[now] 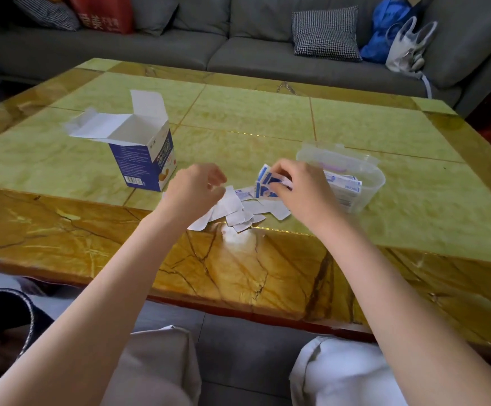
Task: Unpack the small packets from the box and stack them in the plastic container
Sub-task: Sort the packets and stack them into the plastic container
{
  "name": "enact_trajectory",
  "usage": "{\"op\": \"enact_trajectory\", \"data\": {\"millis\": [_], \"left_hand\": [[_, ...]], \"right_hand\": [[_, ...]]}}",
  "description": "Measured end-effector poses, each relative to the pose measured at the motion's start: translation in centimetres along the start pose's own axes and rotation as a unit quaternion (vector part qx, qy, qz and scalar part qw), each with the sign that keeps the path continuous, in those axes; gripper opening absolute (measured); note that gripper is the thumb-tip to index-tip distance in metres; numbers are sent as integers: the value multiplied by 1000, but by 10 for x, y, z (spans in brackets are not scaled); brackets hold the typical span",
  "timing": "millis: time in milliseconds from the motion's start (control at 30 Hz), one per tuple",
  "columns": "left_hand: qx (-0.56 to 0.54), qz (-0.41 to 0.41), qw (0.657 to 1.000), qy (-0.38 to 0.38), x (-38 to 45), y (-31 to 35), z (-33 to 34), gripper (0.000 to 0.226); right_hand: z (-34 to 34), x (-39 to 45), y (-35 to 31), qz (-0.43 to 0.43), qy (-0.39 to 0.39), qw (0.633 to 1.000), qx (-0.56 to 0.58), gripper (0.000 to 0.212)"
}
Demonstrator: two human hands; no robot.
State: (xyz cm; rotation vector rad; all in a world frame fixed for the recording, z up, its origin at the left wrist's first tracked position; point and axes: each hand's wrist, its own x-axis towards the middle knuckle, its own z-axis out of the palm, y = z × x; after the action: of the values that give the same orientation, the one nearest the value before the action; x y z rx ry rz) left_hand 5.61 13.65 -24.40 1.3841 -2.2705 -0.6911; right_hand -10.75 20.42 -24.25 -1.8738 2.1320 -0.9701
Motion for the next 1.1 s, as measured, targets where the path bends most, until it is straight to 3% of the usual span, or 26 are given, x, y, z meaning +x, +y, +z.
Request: {"op": "enact_trajectory", "data": {"millis": [167,233,400,467,533,600,700,867,933,1033,1100], "left_hand": [[233,-54,966,-96,-12,6,28,72],[292,-77,950,-76,-14,14,45,82],[280,-89,956,-24,-1,19,60,71],[278,-78,957,-26,4,17,57,61],[299,-45,953,-23,6,13,50,49],[259,-30,965,-9,8,8,40,32],[181,-29,982,38,9,2,22,10],[-5,-60,993,99,6,-8,-2,13],[-113,-77,988,73,4,-8,-5,14],[-220,-106,970,12,1,-5,-3,18],[-265,-129,955,-4,1,-3,1,19]], "right_hand": [[12,-2,4,-9,-63,989,-132,22],[17,-4,4,-15,-86,986,-141,28],[16,-10,1,1,-114,987,-112,52],[14,-11,3,8,-115,988,-106,48],[13,-11,6,10,-123,986,-113,29],[12,-11,8,19,-135,983,-123,13],[10,-8,7,16,-132,983,-128,8],[0,-3,0,58,-105,993,-7,21],[-4,-1,-5,83,-94,989,79,10],[-5,2,-7,118,-89,974,171,10],[-2,2,-6,183,-72,939,281,13]]}}
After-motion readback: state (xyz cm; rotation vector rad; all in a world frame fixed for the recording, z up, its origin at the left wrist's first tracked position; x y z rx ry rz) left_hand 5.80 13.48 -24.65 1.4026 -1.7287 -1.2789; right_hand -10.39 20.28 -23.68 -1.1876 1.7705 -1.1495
